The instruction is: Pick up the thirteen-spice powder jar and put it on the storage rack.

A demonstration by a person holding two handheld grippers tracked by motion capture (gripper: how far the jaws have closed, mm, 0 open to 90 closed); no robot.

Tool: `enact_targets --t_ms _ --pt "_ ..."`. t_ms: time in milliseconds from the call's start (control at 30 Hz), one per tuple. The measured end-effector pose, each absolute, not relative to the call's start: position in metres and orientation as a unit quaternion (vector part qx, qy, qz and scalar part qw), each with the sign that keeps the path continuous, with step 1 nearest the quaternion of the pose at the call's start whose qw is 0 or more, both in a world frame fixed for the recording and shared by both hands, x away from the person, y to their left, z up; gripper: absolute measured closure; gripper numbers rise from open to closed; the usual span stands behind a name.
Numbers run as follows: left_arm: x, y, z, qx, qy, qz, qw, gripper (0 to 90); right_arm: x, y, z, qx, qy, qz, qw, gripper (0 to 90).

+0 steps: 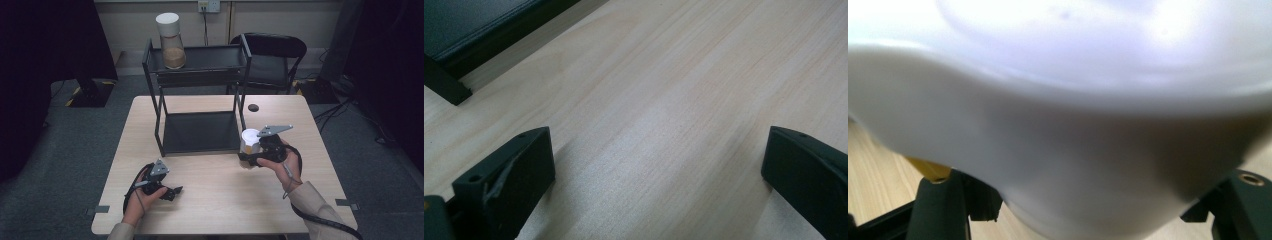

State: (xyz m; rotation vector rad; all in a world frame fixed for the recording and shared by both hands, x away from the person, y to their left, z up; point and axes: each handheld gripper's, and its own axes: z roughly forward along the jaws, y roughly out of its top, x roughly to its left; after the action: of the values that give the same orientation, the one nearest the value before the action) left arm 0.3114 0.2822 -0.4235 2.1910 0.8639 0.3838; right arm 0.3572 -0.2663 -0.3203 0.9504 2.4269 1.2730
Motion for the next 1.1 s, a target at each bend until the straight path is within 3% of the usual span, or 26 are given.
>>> enact_targets --t_ms 1100 --pt "0.311 0.282 -0.423 0.854 0.337 0.149 0.368 0.0 0.398 -0.211 -0.230 0.306 0.840 0.431 0.125 30.3"
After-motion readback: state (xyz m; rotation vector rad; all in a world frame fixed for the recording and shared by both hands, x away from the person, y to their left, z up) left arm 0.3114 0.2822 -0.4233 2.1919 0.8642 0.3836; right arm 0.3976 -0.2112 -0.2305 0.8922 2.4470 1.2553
